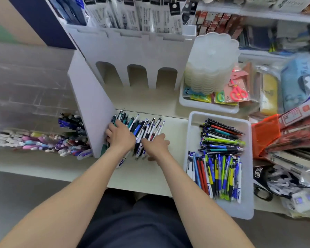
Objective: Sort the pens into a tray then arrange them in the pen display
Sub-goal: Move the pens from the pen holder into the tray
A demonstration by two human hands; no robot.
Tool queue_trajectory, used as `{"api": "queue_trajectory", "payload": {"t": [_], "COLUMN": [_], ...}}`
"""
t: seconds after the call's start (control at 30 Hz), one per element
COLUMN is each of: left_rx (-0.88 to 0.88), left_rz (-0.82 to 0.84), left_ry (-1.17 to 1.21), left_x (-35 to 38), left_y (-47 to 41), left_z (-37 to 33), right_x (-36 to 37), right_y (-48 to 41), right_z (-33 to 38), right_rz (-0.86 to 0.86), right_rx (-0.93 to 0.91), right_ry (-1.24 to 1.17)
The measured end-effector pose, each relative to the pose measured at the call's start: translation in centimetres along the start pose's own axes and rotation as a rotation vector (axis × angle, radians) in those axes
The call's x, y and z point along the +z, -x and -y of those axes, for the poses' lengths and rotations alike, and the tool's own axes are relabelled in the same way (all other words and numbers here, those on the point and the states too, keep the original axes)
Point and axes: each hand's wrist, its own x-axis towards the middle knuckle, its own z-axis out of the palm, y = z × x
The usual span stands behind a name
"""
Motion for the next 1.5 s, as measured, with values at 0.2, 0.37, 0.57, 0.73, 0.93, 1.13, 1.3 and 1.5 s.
{"api": "queue_trajectory", "payload": {"t": [0.2, 0.37, 0.57, 0.73, 0.93, 1.13, 1.3, 1.5], "left_rx": [0.069, 0.175, 0.23, 0.3, 0.407, 0.555, 0.548, 0.682], "left_rz": [0.015, 0.04, 0.073, 0.112, 0.171, 0.081, 0.281, 0.501], "left_ry": [-0.117, -0.073, -0.134, -0.188, -0.238, 0.019, 0.34, 0.358], "left_x": [0.5, 1.2, 1.0, 0.6, 0.6, -1.6, -3.8, -2.4], "left_y": [-0.5, -0.5, -0.4, -1.7, -0.8, 1.5, 5.2, 9.6], "left_z": [0.2, 0.8, 0.9, 0.8, 0.2, 0.2, -3.1, -7.5], "right_x": [1.5, 0.5, 0.4, 1.1, 1.0, -0.4, -2.9, -7.7], "right_y": [-0.9, -1.0, -0.2, 0.4, 0.3, 1.3, 5.1, 6.5], "right_z": [1.6, 0.6, -1.0, -1.5, -1.3, -1.8, 0.3, -1.3], "right_rz": [-0.161, -0.216, -0.18, -0.173, -0.155, -0.254, -0.256, -0.072], "right_rx": [0.038, -0.017, -0.069, -0.091, -0.1, -0.162, -0.36, -0.244], "right_ry": [0.224, 0.313, 0.21, 0.182, 0.212, 0.208, -0.414, -0.719]}}
